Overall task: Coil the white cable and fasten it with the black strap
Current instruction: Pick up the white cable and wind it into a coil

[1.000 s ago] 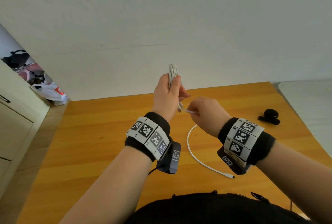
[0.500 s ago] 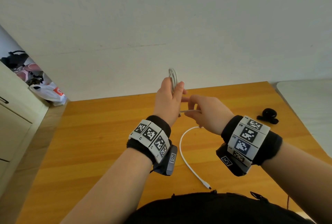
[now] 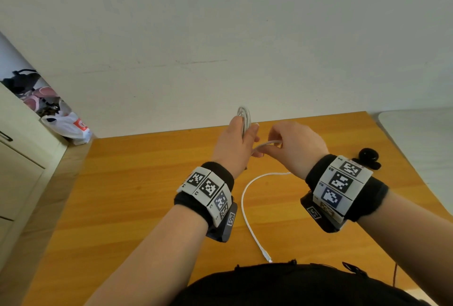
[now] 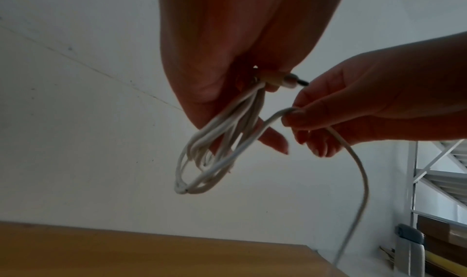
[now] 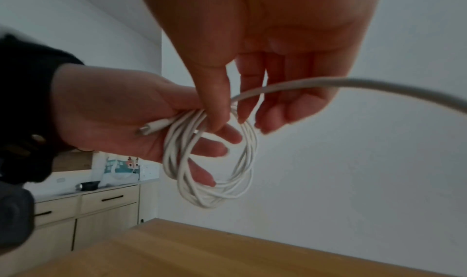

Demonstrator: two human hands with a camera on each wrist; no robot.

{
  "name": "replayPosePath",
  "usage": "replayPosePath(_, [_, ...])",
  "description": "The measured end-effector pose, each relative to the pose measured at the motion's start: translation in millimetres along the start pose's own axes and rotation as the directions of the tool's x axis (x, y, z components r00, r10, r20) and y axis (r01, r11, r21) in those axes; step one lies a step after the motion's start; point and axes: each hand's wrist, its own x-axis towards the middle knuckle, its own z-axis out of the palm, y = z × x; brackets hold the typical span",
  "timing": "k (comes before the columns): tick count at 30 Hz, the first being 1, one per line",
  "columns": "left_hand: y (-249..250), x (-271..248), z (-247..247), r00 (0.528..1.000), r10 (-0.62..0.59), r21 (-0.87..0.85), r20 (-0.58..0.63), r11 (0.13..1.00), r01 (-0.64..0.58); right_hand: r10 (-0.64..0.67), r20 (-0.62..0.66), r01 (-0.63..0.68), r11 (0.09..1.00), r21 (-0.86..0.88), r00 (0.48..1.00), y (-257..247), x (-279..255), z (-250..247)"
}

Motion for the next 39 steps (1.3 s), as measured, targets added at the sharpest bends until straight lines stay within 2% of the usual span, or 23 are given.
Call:
replayPosePath(3, [-0.4,-3.1,0.3,0.999,-0.031,0.022,0.044,0.999,0.030,0.076,0.039,-0.075,0.996,-0.039,0.996,5.6,2.8,-1.5])
replayPosePath(6, [-2.9,-3.3,2.1,0.998,-0.014,0.100,0.057,0.995,0.008,0.076,0.044,-0.076,0.997,-0.002,0.996,9.9,5.3,-5.4])
replayPosePath(9, [-5.3,-1.6,3.0,0.998,-0.019,0.106,0.063,0.994,0.012,0.057,0.036,-0.062,0.985,0.163,0.998,13.7,8.0,-10.0])
replayPosePath(13, [-5.5,-0.7,0.4,0.997,-0.057,0.054,0.056,0.997,0.054,0.073,0.024,-0.076,0.891,0.447,0.997,22.9,14.4,-14.7])
replayPosePath(19, [-3.6,-2.5,-3.7,0.995,-0.081,-0.024,0.058,0.996,0.082,0.154,-0.049,-0.084,0.750,0.656,0.987,31.5,23.4,-12.0])
replayPosePath(22, [-0.3,-4.0,-6.3,0.992,-0.083,-0.041,0.098,0.995,0.087,0.183,-0.057,-0.098,0.736,0.670,0.982,31.2,28.6,-9.8])
replayPosePath(26, [2.4,-4.8,-6.9,0.985,-0.031,-0.022,0.168,0.999,0.035,0.193,-0.039,-0.120,0.742,0.660,0.980,30.2,36.5,-10.6])
replayPosePath(29, [5.2,-5.6,-6.8,0.984,-0.031,-0.005,0.178,0.999,0.032,0.184,-0.049,-0.113,0.769,0.630,0.982,29.5,40.5,-12.8])
replayPosePath(34, [6.8,-6.0,-8.3,0.985,-0.018,-0.011,0.174,1.000,0.020,0.183,-0.060,-0.102,0.757,0.646,0.981,32.5,39.6,-16.0])
replayPosePath(36, [6.5,-4.8,-8.8,0.985,-0.014,-0.009,0.170,1.000,0.016,0.160,-0.040,-0.095,0.751,0.654,0.986,34.7,39.0,-14.6])
replayPosePath(39, [7.6,-3.8,-9.7,0.984,-0.019,-0.033,0.175,0.999,0.025,0.059,0.001,-0.047,0.796,0.604,0.998,34.1,36.6,-12.4])
